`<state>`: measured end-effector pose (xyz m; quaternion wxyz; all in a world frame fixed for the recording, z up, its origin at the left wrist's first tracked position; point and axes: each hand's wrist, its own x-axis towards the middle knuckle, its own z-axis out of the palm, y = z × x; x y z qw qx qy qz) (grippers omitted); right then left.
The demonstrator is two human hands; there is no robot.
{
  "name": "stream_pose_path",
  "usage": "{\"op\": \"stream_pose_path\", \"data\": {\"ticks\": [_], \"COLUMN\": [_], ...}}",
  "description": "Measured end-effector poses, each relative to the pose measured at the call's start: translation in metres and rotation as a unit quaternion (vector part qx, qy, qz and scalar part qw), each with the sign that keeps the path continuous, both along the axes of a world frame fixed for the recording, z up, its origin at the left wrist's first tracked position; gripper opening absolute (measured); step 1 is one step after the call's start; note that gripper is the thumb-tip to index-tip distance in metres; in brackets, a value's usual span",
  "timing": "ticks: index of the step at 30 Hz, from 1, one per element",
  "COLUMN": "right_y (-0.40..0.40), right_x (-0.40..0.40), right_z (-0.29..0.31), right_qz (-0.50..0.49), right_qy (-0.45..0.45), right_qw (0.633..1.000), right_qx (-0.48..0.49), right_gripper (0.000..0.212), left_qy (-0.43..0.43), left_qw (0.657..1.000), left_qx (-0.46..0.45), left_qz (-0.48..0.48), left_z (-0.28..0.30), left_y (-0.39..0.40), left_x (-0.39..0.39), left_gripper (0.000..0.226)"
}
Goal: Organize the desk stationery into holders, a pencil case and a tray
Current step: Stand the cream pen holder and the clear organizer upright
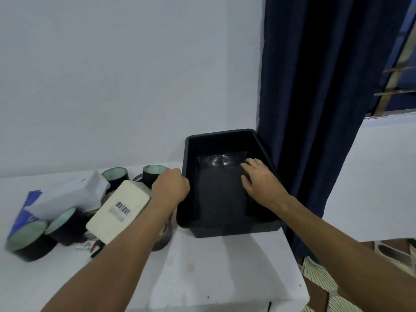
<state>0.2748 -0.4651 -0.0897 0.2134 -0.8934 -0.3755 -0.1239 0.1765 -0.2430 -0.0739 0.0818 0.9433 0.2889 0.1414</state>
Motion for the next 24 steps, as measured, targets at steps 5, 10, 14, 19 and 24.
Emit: {"op": "stream_pose_path", "data": {"ticks": [5,10,14,19,24], "right_y": [0.086,0.18,0.25,0.282,0.275], "right_x": [-0.026,-0.067,-0.089,-0.084,-0.083], "right_z": [0.033,0.055,0.064,0.065,0.057], "right_qz": [0.139,0.24,0.269,0.199,0.088], "right_qy": [0.082,0.162,0.202,0.201,0.434], "right_qw": [0.986,0.956,0.942,0.93,0.864], "right_qx": [0.045,0.038,-0.008,-0.234,-0.238], "right_gripper": [0.038,0.034,0.037,0.067,0.076], "left_qy": [-0.053,-0.079,-0.051,0.057,0.126], "left_qw": [0.998,0.989,0.982,0.982,0.953], "left_qx": [-0.008,-0.066,-0.092,-0.177,-0.264], "left_qz": [0.031,0.103,0.16,0.03,-0.084], "left_z": [0.041,0.056,0.063,0.049,0.022], "left_y": [0.054,0.132,0.187,0.191,0.18], "left_x": [-0.042,-0.109,-0.156,-0.174,-0.15], "left_gripper": [0.034,0.037,0.036,0.033,0.054]}}
